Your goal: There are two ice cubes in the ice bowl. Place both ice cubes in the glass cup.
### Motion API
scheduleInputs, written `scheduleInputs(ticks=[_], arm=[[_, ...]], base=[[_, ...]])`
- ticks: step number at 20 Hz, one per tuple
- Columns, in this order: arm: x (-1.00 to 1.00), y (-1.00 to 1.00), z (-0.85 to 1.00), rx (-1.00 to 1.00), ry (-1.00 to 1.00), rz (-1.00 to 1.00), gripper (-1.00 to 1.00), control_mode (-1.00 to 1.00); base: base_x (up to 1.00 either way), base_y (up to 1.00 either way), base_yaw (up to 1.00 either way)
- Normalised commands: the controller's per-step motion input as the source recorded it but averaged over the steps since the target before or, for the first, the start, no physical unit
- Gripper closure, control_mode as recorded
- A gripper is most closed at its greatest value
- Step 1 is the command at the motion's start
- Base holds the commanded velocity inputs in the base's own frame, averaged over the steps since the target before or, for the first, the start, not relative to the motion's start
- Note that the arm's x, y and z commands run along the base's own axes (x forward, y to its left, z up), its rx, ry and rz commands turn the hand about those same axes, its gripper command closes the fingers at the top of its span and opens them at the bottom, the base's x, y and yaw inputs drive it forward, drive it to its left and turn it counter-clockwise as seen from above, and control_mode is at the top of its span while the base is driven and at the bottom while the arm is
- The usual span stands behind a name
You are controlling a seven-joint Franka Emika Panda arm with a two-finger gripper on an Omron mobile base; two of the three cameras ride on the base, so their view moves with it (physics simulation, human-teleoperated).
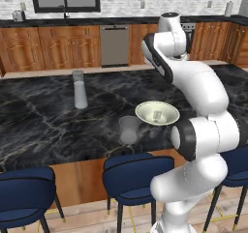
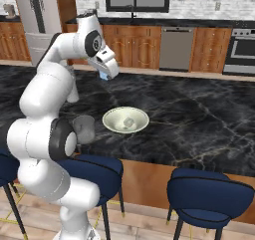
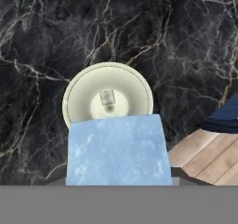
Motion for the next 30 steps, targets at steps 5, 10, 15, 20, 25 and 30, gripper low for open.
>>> scheduleInputs(ticks=[5, 10, 15, 20, 25, 30], arm=[[-0.33, 0.10, 0.02, 0.15, 0.01, -0.07, 1.00, -1.00], [-0.37, 0.00, -0.05, 0.17, 0.02, 0.00, 1.00, -1.00], [-0.06, 0.35, -0.37, 0.06, 0.00, 0.06, 1.00, -1.00], [0.00, 0.50, -0.59, 0.00, -0.03, 0.08, 1.00, -1.00], [0.00, 0.30, -0.65, 0.00, -0.02, 0.11, 1.00, -1.00], [0.07, 0.27, -0.56, 0.00, -0.06, 0.07, 1.00, -1.00]], base=[[0.00, 0.00, 0.00], [0.00, 0.00, 0.00], [0.00, 0.00, 0.00], [0.00, 0.00, 0.00], [0.00, 0.00, 0.00], [0.00, 0.00, 0.00]])
